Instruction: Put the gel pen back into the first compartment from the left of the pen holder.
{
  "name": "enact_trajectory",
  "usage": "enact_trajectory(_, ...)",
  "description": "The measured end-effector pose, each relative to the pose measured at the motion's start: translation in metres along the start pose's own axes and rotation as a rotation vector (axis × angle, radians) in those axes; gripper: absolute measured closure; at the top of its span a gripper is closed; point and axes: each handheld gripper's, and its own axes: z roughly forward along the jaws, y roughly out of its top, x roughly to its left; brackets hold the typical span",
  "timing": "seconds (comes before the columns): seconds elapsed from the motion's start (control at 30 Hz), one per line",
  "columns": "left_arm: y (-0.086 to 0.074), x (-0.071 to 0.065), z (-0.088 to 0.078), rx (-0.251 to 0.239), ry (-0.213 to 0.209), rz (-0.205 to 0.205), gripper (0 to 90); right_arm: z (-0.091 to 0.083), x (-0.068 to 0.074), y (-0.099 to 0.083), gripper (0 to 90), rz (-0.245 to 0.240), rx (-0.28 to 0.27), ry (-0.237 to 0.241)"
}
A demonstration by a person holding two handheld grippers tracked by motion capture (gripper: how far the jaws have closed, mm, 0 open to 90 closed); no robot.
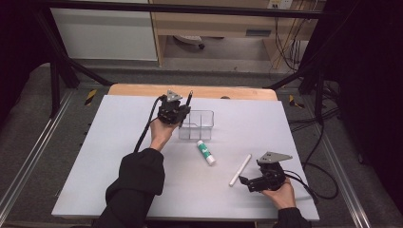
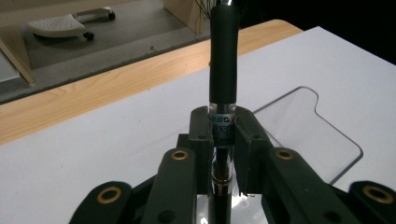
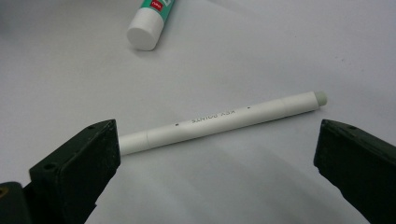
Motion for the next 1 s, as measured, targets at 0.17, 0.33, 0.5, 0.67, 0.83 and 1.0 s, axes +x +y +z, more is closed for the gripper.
enact_trajectory(0.17, -0.006, -0.002, 0.0, 0.016, 0.009, 0.011, 78.1, 0.0, 0.0, 0.0, 1.3, 0.0, -0.001, 0.002)
enact_trajectory(0.33, -0.009, -0.002, 0.0, 0.053, 0.006, 0.023, 77.8, 0.0, 0.0, 0.0, 1.4, -0.001, -0.003, -0.002)
enact_trajectory(0.5, -0.007, -0.002, -0.009, 0.048, -0.002, 0.027, 71.3, 0.0, 0.0, 0.0, 2.0, -0.001, -0.002, -0.003)
enact_trajectory(0.67, -0.004, -0.003, -0.03, 0.049, -0.029, 0.04, 60.8, 0.0, 0.0, 0.0, 4.6, 0.001, 0.004, -0.008)
enact_trajectory(0.83, -0.013, -0.005, -0.058, 0.037, -0.058, 0.057, 49.1, -0.002, 0.0, 0.0, 15.5, -0.002, -0.009, -0.012)
enact_trajectory(1.0, -0.031, -0.005, -0.082, 0.038, -0.078, 0.074, 36.8, -0.003, 0.002, -0.001, 32.9, -0.016, -0.018, -0.009)
